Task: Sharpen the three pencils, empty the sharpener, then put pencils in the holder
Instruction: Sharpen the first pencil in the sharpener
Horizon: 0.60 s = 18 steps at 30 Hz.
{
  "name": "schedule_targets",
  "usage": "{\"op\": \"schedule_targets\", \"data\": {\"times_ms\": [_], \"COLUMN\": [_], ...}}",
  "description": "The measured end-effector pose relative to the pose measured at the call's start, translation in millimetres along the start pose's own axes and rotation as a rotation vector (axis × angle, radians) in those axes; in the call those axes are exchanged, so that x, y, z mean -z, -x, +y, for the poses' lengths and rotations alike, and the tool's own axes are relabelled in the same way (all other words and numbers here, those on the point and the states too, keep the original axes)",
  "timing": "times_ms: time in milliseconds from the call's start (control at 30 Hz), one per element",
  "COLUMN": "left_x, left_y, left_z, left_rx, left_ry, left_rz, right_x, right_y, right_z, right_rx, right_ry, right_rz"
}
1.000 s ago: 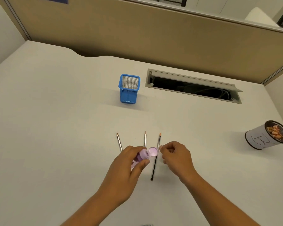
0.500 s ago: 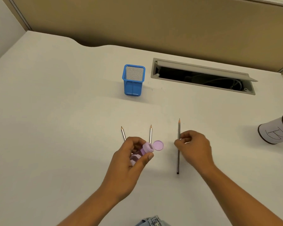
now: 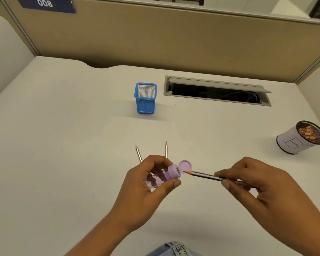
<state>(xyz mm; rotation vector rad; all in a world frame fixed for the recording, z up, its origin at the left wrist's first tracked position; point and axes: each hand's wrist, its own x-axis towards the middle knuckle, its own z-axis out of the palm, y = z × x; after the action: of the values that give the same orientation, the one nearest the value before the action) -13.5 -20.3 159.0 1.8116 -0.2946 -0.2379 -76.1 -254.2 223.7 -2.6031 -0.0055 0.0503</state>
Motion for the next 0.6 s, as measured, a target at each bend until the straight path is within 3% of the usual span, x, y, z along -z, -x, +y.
{"op": "schedule_targets", "data": {"times_ms": [167, 600], "left_x": [2, -5], "left_y": [8, 23], "left_z": [16, 21], "left_rx": [-0.057, -0.136], "left_ry": [-0.028, -0.166], "left_rz": [-0.013, -0.095], "right_x": [5, 17], "right_y": [12, 31], "right_z": [-1, -12], "right_rx": [0.036, 0.189], "right_ry": [0.09, 0.213], "right_rz": [0.098, 0.125]}}
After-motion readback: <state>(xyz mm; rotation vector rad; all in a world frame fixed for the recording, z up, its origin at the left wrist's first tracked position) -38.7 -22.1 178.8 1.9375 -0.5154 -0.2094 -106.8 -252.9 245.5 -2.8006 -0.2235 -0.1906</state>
